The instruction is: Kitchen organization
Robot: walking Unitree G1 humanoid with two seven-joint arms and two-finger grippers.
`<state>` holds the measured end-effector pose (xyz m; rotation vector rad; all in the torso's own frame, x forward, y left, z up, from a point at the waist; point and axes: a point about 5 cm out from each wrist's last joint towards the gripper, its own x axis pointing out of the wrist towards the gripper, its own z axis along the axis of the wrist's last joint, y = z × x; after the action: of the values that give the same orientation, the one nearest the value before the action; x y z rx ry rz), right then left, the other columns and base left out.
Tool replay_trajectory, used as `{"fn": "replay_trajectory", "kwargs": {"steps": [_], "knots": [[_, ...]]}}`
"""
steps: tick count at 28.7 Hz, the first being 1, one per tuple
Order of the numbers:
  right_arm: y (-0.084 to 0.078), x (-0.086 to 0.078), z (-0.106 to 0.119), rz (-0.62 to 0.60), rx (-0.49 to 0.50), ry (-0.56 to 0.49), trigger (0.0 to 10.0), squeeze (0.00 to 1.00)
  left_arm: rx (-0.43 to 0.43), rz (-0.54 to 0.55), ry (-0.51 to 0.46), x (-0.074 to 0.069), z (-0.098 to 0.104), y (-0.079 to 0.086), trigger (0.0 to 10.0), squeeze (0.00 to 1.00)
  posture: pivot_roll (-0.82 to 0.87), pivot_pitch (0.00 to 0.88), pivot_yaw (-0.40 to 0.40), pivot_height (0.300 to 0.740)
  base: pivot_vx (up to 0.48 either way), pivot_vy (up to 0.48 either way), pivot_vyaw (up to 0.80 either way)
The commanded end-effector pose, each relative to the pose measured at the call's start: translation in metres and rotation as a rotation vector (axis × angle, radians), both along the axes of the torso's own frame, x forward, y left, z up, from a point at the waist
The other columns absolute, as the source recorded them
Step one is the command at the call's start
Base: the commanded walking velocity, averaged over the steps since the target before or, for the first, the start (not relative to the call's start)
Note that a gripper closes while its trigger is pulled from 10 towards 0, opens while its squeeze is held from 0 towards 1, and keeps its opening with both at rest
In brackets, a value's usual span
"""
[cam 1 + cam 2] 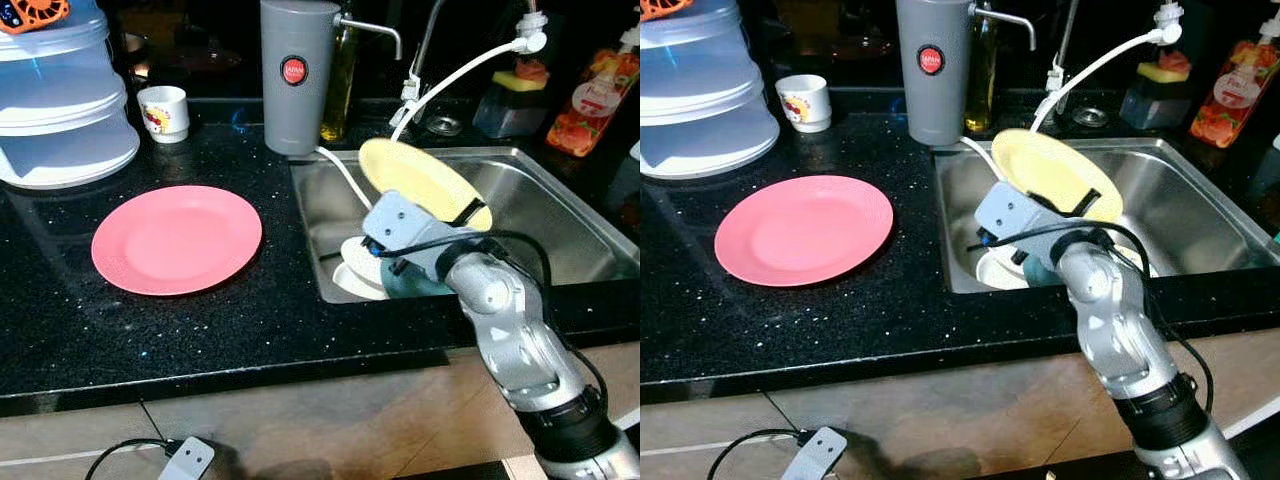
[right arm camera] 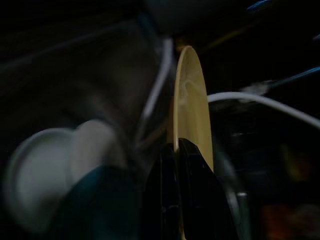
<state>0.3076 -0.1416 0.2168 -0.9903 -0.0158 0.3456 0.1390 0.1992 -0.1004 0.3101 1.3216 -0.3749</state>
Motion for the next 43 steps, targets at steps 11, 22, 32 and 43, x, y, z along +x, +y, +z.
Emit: {"fn": "replay_trajectory", "kwargs": {"steps": [11, 22, 32, 43], "knots": [[0.031, -0.009, 0.058, 0.228, 0.713, -0.030, 10.0, 0.00, -0.031, -0.022, 0.018, -0.002, -0.002, -0.009, 10.0, 0.00, -0.06, 0.000, -0.031, 0.740, 0.000, 0.000, 0.00], [0.069, -0.036, 0.055, 0.560, 0.808, 0.143, 10.0, 0.00, -0.031, -0.020, 0.017, -0.002, -0.002, -0.010, 10.0, 0.00, -0.05, 0.000, -0.037, 0.740, 0.000, 0.000, 0.09], [0.089, -0.047, 0.031, 0.702, 0.552, 0.282, 10.0, 0.00, -0.033, -0.020, 0.019, -0.003, -0.002, -0.010, 10.0, 0.00, -0.04, 0.000, -0.035, 0.740, 0.000, 0.000, 0.64], [0.118, -0.046, 0.006, 0.750, 0.353, 0.305, 10.0, 0.00, -0.032, -0.018, 0.022, -0.003, -0.002, -0.009, 10.0, 0.00, -0.03, 0.000, -0.036, 0.740, 0.000, 0.000, 0.80]]}}
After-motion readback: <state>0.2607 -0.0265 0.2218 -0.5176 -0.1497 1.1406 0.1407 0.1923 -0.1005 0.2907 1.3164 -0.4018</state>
